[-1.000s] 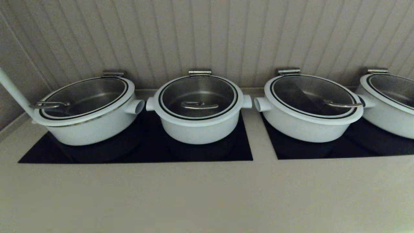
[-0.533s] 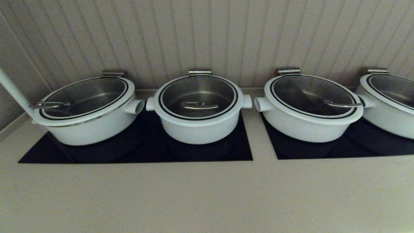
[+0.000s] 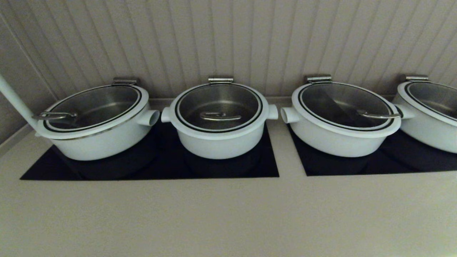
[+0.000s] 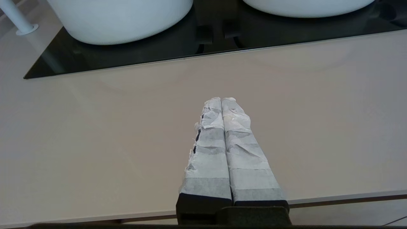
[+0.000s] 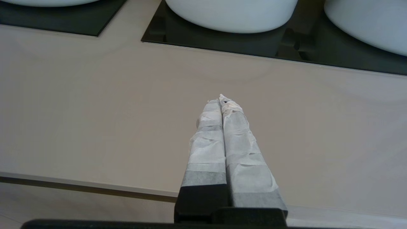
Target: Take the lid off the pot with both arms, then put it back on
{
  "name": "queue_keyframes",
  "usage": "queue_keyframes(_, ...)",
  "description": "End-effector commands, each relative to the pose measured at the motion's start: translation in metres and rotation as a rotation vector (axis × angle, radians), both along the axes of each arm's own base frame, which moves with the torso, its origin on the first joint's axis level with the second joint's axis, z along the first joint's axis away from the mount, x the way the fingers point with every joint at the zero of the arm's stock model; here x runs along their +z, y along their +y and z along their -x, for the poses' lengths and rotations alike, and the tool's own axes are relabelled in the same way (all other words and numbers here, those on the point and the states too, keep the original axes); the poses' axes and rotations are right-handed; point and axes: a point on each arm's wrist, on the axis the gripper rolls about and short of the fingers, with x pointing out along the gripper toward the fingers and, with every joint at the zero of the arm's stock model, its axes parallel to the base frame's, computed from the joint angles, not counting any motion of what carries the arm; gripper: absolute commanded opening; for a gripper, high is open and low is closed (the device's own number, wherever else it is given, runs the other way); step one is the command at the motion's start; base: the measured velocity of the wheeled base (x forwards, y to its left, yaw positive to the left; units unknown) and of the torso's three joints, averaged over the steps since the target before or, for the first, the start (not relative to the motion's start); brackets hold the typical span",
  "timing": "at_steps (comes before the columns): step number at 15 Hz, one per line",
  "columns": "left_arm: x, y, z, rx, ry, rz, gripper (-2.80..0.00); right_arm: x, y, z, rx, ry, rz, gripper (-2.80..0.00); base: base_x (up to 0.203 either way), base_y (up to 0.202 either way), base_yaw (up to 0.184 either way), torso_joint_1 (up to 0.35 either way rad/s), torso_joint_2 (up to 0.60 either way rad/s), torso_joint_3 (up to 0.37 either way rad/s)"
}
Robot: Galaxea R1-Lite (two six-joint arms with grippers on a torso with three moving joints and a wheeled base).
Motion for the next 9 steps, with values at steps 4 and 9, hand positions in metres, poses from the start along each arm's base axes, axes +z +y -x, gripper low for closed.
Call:
queue_keyframes(4,0.0000,0.0000,0.0000,0.001,0.000,0.007,-2.80,0.0001,0.0000,-0.0001,0.001,0.001,0.001,-2.80,0.000,0.000,0.000,0.000,0.00,0.000)
queue_keyframes(9,0.0000,0.0004,0.0000,0.019,0.001,0.045,-2.80,0.0001,0.0000,-0.0001,0.001,0.001,0.001,-2.80,0.000,0.000,0.000,0.000,0.00,0.000)
